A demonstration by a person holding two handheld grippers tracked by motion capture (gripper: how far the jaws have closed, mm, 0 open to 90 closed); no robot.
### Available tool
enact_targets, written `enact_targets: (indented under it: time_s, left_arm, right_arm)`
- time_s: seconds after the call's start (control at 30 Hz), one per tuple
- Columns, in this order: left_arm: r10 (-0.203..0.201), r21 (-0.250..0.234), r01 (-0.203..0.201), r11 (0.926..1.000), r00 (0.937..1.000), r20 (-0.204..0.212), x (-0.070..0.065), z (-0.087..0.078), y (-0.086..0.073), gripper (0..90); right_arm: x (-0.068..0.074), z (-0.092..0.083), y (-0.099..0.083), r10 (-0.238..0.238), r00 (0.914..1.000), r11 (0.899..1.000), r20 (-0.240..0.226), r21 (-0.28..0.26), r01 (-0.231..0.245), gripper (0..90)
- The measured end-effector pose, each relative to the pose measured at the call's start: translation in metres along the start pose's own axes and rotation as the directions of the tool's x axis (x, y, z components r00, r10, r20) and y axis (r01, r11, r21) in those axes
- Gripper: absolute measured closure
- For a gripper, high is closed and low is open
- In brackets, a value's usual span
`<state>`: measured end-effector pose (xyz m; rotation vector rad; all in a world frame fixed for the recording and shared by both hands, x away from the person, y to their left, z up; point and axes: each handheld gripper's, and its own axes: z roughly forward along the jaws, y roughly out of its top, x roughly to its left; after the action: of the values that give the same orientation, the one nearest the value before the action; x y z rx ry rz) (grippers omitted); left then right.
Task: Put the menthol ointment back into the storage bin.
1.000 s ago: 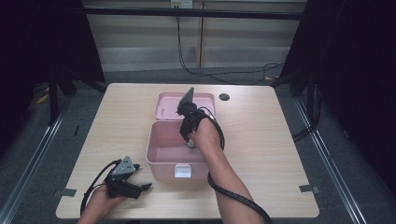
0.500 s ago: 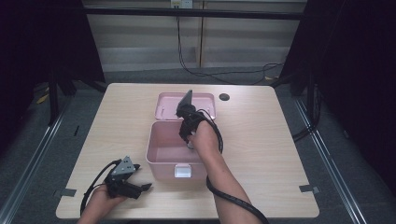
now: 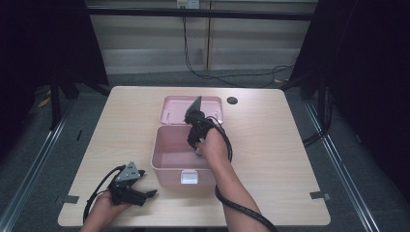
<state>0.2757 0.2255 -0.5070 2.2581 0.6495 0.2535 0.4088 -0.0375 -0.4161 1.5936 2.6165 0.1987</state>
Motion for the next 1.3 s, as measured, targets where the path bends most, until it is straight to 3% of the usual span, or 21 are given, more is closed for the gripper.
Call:
enact_targets:
  time_s: [1.3]
  left_arm:
    - [0.000,-0.006,0.000,1.0000,1.0000,0.001,0.000,0.000,0.000,13.8]
  right_arm:
    - [0.000,0.010,-0.006,0.006,0.9998,1.000,0.022,-0.024,-0.005,49.5]
